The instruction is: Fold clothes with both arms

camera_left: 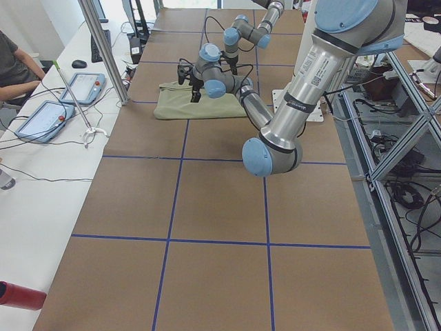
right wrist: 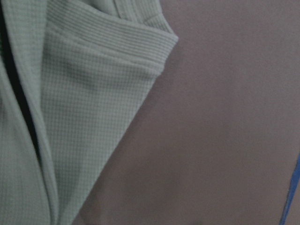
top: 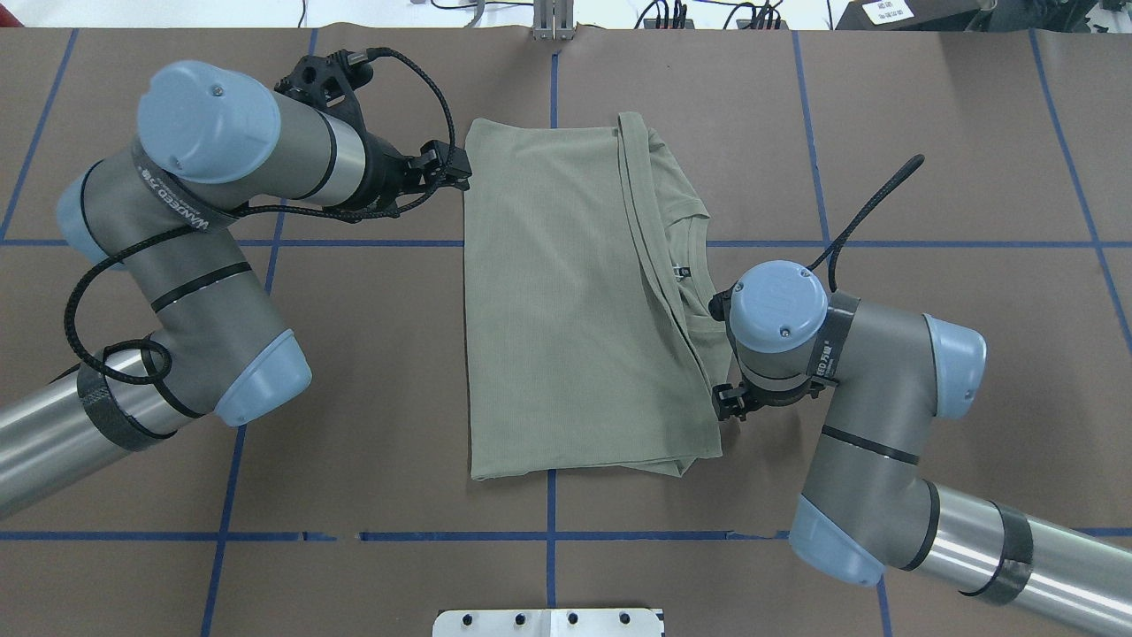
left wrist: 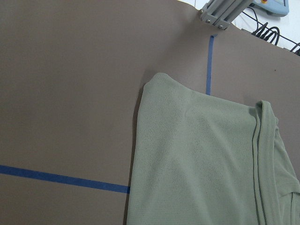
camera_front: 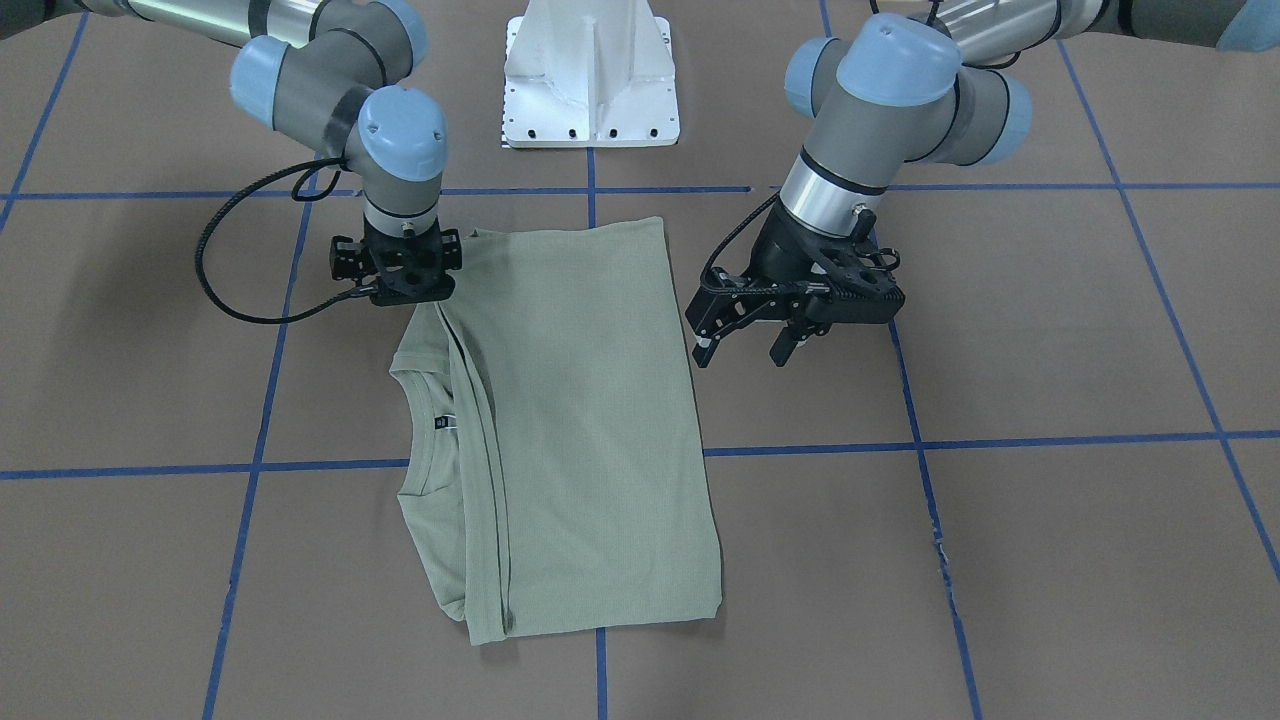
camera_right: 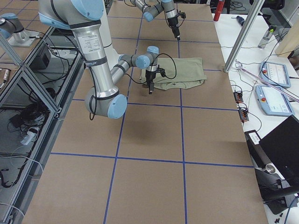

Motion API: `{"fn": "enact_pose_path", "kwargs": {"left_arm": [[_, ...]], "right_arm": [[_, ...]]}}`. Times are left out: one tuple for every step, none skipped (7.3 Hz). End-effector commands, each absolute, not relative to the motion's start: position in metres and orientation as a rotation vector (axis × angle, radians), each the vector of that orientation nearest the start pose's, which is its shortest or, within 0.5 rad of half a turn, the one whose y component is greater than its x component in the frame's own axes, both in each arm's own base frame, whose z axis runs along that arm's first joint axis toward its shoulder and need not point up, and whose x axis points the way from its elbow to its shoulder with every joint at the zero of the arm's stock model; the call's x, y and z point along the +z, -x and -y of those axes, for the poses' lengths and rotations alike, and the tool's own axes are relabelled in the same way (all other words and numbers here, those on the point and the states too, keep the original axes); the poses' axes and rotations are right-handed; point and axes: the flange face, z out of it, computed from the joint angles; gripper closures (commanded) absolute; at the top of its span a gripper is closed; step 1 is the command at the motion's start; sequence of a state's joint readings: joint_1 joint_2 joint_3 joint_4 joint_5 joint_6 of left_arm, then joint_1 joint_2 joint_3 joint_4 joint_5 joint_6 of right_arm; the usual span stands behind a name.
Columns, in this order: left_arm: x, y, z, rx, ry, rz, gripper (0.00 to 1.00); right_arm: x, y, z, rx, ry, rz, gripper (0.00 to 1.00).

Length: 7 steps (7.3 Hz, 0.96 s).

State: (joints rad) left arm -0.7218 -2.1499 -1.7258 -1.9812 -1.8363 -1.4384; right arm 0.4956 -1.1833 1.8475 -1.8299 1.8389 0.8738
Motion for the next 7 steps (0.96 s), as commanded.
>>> {"fn": "enact_pose_path", "kwargs": {"left_arm": [[0.205, -0.421, 0.511, -0.368, -0.256, -1.138, 0.00], [0.208, -0.421, 0.511, -0.364, -0.258, -1.142, 0.00], [0.209, -0.420, 0.510, -0.354, -0.274, -1.170, 0.00], [0.211, -0.419, 0.510, -0.352, -0.274, -1.171, 0.00], [0.213, -0.420, 0.510, -0.350, -0.275, -1.168, 0.00], [0.213, -0.421, 0.509, -0.348, -0.274, -1.168, 0.00], [0.216, -0.421, 0.510, -0.348, -0.272, -1.164, 0.00]], "right_arm": [[0.332, 0.449, 0.404, -0.207, -0.030, 0.548, 0.00], [0.312, 0.457, 0.418, -0.206, -0.065, 0.564, 0.00], [0.276, 0.486, 0.444, -0.226, -0.091, 0.583, 0.00], [0.259, 0.513, 0.468, -0.219, -0.093, 0.579, 0.00], [0.253, 0.532, 0.490, -0.211, -0.117, 0.602, 0.00], [0.257, 0.549, 0.502, -0.210, -0.120, 0.599, 0.00], [0.256, 0.557, 0.520, -0.196, -0.130, 0.593, 0.00]]}}
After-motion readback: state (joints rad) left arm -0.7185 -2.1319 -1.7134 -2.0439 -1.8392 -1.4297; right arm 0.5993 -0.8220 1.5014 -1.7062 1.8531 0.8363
